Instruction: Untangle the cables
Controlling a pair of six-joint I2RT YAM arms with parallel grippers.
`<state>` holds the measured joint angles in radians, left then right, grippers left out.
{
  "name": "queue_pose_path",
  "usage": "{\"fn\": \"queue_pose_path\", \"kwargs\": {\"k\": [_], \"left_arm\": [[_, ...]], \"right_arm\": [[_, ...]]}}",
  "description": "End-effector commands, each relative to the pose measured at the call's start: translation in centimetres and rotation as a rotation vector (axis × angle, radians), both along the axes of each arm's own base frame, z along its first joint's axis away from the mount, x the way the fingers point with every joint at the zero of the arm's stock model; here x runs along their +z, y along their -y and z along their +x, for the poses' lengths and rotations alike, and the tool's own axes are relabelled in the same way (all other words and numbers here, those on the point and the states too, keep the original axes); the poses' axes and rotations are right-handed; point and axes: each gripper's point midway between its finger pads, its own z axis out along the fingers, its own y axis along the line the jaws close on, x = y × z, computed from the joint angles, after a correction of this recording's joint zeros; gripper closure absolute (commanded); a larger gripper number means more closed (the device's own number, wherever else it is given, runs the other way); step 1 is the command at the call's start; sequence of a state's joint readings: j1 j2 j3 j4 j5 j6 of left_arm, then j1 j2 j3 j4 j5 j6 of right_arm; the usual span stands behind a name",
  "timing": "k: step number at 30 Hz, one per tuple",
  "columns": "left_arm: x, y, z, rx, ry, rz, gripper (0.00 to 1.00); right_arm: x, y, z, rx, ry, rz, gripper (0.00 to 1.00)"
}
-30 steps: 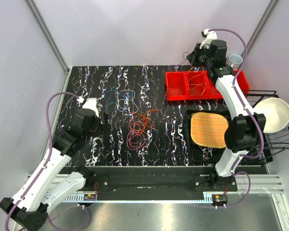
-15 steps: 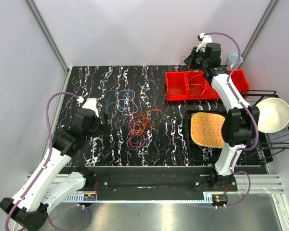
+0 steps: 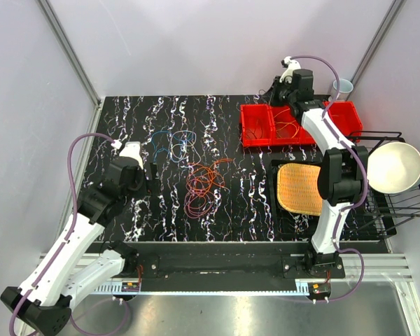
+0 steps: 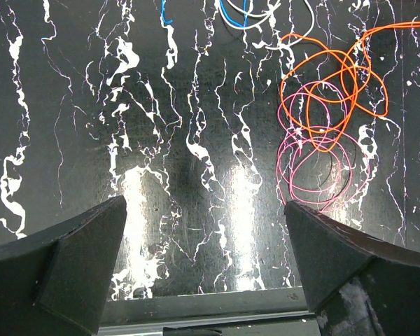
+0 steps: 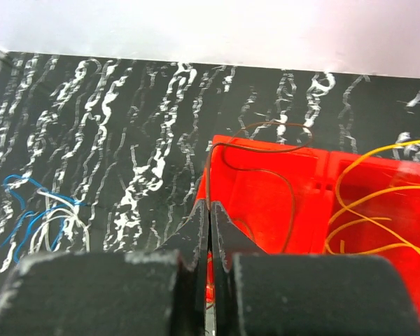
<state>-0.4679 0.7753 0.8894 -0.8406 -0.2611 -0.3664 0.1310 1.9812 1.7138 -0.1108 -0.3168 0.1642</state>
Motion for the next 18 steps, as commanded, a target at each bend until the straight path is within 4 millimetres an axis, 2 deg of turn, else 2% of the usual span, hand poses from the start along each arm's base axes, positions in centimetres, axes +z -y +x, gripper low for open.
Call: {"fn": "queue_pose_path", "kwargs": {"k": [1, 5, 7, 9, 11, 12, 13, 14, 18], "left_arm": [[0.6, 0.4, 0.9, -0.006, 0.034, -0.021, 0.01], [0.5, 0.3, 1.0, -0.006, 0.031, -0.024, 0.01], [0.6, 0.3, 1.0, -0.006, 0.033, -0.028, 0.01], [0.6, 0.2, 1.0, -0.003, 0.032, -0.029, 0.01], [0.6, 0.2, 1.0, -0.003, 0.031, -0.030, 0.01], [0.6, 0.2, 1.1, -0.003, 0.034, -0.032, 0.01], [0.6, 0.3, 1.1, -0.007, 0.035, -0.033, 0.01], [0.6, 0.2, 1.0, -0.004, 0.035, -0.034, 0.01], [0.6, 0.2, 1.0, -0.006, 0.035, -0.035, 0.01]], "right_arm": [[0.2, -2.0, -0.4, 0.081, 0.019, 0.073, 1.00], [-0.1, -3.1, -1.6, 0.093, 0.005, 0.058, 1.00], [0.0, -2.9, -2.3, 0.059, -0.004, 0.039, 1.00], [-0.7, -2.9, -3.1, 0.027, -0.038, 0.049, 1.00], [-0.2, -2.7, -3.9, 0.001, -0.049, 0.066, 1.00], [-0.8, -2.7, -4.4, -0.023, -0.077, 0.084, 1.00], [-0.3, -2.8, -4.9, -0.024, -0.078, 0.095, 1.00], [-0.4, -3.8, -5.5, -0.009, -0.087, 0.098, 1.00], [-1.5, -4.9, -6.7, -0.045, -0.132, 0.053, 1.00]]}}
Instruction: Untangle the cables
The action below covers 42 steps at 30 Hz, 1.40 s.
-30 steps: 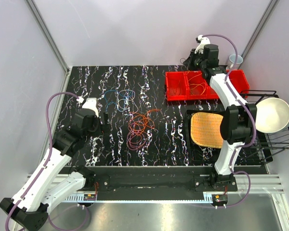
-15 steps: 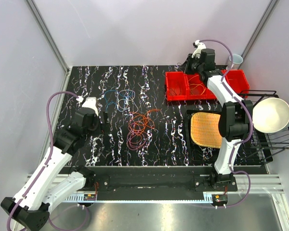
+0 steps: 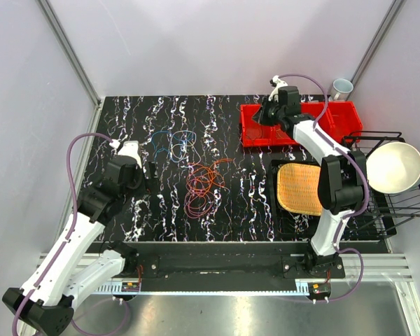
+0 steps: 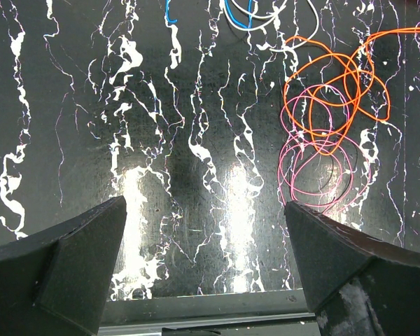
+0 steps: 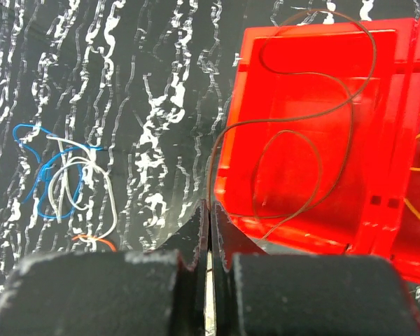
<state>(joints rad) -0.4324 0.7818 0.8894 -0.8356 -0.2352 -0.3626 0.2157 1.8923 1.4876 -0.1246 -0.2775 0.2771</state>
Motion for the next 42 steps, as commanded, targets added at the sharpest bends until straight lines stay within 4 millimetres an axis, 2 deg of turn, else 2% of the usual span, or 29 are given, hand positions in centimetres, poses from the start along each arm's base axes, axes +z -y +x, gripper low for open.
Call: {"fn": "queue_pose_path", "kwargs": {"k": [1, 5, 11, 14, 20, 22, 23, 24, 25, 26, 27, 29, 30, 34, 42], "left_arm": [[0.8, 0.6, 0.8, -0.022, 0.045, -0.024, 0.01], [0.9, 0.5, 0.7, -0.018, 0.054, -0.028, 0.01], [0.9, 0.6, 0.7, -0.025, 0.052, -0.032, 0.01], [1.1, 0.6, 0.7, -0.025, 0.059, -0.035, 0.01], [1.1, 0.5, 0.6, -0.023, 0.060, -0.033, 0.01], [1.1, 0.5, 0.7, -0.023, 0.060, -0.031, 0.01], [1.1, 0.6, 0.7, -0.023, 0.060, -0.033, 0.01], [1.1, 0.6, 0.7, -0.023, 0.060, -0.032, 0.01], [1.0, 0.6, 0.7, -0.025, 0.055, -0.031, 0.01], [0.9, 0.6, 0.7, -0.026, 0.051, -0.030, 0.01], [0.9, 0.6, 0.7, -0.025, 0.051, -0.029, 0.01], [0.8, 0.6, 0.8, -0.026, 0.049, -0.028, 0.01], [0.8, 0.6, 0.8, -0.024, 0.048, -0.027, 0.01], [0.7, 0.5, 0.9, -0.023, 0.041, -0.026, 0.01], [0.6, 0.5, 1.0, -0.022, 0.035, -0.032, 0.01]], "right_arm": [[3.5, -1.4, -1.2, -0.055, 0.038, 0.003, 1.00], [2.5, -0.8, -1.8, -0.115, -0.032, 0.020, 1.00], [2.9, 0.1, -1.7, -0.154, -0.053, -0.002, 1.00], [2.6, 1.2, -0.5, -0.166, -0.060, -0.013, 1.00], [1.9, 1.5, 2.9, -0.107, -0.032, -0.053, 1.00], [1.8, 1.8, 4.3, -0.119, -0.009, -0.086, 1.00], [2.6, 1.9, 5.1, -0.121, 0.022, -0.105, 1.00], [1.7, 2.3, 5.8, -0.138, 0.020, -0.130, 1.00], [1.6, 2.5, 6.2, -0.145, 0.026, -0.141, 1.00], [2.3, 2.7, 6.9, -0.151, 0.051, -0.152, 1.00], [1.6, 2.9, 7.4, -0.167, 0.043, -0.167, 1.00], [1.9, 3.3, 8.3, -0.193, 0.064, -0.185, 1.00], [1.2, 3.9, 8.8, -0.224, 0.061, -0.206, 1.00], [0.2, 5.0, 10.2, -0.285, 0.078, -0.251, 1.00], [-3.1, 3.7, 10.0, -0.241, 0.047, -0.233, 1.00]]}}
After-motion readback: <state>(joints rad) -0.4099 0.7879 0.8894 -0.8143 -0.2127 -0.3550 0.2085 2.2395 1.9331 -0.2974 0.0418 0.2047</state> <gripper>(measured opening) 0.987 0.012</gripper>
